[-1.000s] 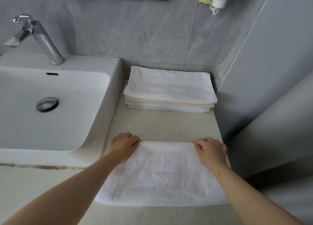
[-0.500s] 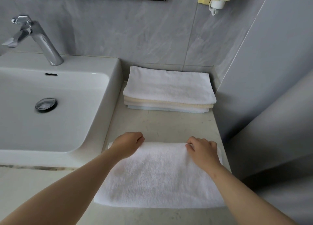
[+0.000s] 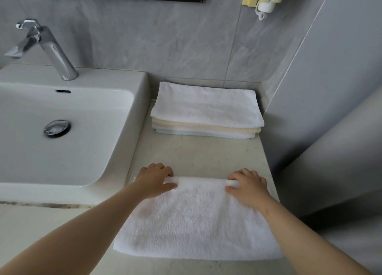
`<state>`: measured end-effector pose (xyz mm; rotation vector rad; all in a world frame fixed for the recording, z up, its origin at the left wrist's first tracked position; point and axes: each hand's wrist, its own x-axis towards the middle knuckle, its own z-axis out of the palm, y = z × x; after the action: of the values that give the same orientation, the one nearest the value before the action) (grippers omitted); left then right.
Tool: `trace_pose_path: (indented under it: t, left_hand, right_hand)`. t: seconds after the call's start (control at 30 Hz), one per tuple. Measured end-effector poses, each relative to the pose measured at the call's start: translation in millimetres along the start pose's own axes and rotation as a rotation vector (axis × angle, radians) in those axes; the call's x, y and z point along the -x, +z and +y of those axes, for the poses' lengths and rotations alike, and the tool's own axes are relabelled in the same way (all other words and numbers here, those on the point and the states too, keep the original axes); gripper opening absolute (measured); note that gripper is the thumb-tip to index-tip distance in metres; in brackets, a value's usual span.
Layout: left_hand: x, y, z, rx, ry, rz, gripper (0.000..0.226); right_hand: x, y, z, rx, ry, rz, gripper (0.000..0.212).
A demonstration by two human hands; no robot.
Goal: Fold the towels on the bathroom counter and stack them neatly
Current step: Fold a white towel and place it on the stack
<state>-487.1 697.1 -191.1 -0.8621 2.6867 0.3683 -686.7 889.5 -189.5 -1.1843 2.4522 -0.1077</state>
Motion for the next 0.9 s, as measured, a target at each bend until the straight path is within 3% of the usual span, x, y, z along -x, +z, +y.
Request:
trace_pose_path:
  t: [0.47,0.53,0.63,0.73,0.9]
  left_hand:
    - [2.8,-11.7,10.4,-0.045,-0.031,-0.101,0.044]
    - [0.3,-16.8,16.2,-0.037,-0.057,-0.049,0.038]
    - [-10.5,-22.4,22.6,-0.029,-0.090,0.161,0.028]
    - [-13.8,-22.1,20.7,0.022,-0.109,0.294,0.042]
    - [13.1,1.3,4.0,0.144,-0.190,0.269,0.052]
  right_hand:
    - [3.0,-3.0,-2.3,0.098,0.025,-0.048,0.038]
    - [2.7,-4.4,-3.8,0.123,0.037,0.018,0.036]
    - [-1.2,-6.0,-5.1,0.169,0.075,0.198,0.034]
    - [1.5,-9.7,-0.6,0.067,0.147,0.331,0.043]
    - [23.3,7.8,22.5,-0.026,0.307,0.248,0.053]
